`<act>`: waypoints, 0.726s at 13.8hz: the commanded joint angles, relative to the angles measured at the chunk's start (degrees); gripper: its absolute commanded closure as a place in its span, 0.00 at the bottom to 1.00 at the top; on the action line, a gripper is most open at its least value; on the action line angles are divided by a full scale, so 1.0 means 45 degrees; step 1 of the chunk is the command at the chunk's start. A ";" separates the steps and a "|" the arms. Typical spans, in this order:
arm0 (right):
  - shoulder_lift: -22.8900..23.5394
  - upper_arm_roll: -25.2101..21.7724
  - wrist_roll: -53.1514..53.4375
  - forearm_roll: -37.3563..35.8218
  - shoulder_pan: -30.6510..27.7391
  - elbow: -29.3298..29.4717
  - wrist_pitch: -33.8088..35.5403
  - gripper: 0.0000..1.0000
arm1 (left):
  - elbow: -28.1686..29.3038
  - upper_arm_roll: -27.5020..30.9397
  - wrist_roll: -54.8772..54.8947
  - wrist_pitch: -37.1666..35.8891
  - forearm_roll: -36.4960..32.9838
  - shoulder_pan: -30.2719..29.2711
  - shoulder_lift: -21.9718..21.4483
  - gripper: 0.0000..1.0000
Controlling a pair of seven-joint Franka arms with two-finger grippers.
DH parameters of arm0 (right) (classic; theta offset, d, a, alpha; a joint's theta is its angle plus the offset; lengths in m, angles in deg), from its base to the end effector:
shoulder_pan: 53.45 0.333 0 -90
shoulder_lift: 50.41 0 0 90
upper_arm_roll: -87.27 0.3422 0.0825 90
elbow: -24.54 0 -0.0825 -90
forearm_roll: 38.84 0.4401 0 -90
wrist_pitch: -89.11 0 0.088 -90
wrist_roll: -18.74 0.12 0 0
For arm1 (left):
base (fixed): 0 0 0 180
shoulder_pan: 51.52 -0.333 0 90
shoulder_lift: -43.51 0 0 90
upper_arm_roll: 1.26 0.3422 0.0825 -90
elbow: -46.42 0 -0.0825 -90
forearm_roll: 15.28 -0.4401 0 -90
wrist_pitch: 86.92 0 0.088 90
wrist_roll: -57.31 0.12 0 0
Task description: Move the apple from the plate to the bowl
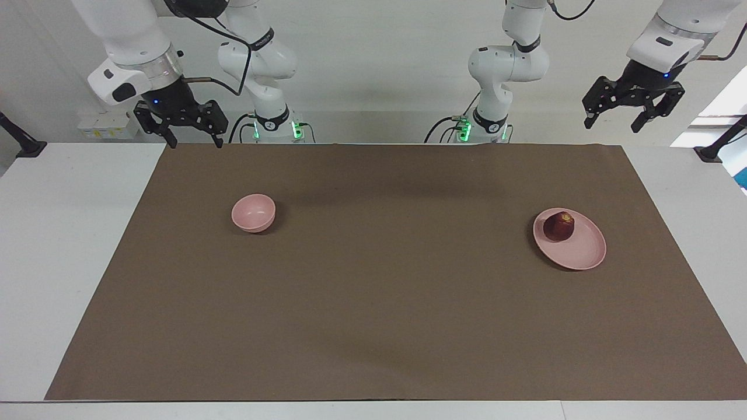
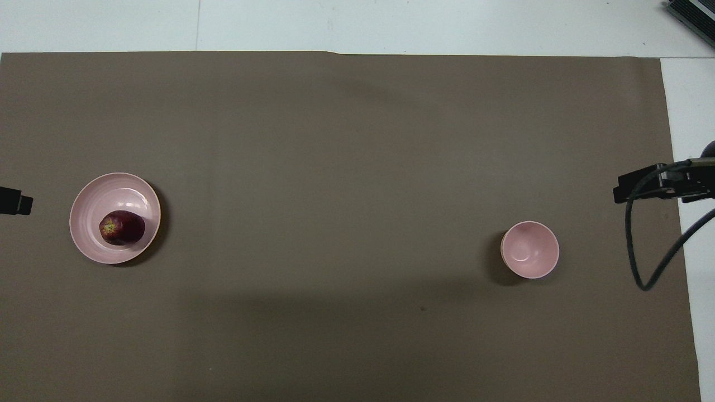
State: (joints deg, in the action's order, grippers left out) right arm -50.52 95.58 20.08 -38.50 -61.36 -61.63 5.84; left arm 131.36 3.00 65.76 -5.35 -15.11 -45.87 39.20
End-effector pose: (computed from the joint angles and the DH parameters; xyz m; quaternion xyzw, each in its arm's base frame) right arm 0.5973 0.0050 0.6638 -0.9997 0.0079 0.0244 0.0024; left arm 0.5673 -0.0121 0.7148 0.9962 -0.0861 0.0083 0.0038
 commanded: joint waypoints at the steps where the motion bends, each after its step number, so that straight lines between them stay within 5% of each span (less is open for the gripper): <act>1: -0.0093 0.0048 -0.0316 0.0099 -0.0137 0.0027 0.0146 0.00 | 0.0010 0.0030 0.0075 -0.0100 0.0000 0.0053 -0.0136 0.00; 10: -0.0093 0.0048 -0.0335 0.0080 -0.0137 0.0007 0.0146 0.00 | 0.0107 -0.0145 -0.0003 -0.0198 0.0000 0.0073 -0.0214 0.00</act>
State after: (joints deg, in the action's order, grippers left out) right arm -50.52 95.58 20.08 -38.50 -61.36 -61.63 5.84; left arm 131.36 2.00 65.71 -5.54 -15.08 -45.79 39.15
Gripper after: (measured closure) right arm 0.000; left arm 0.000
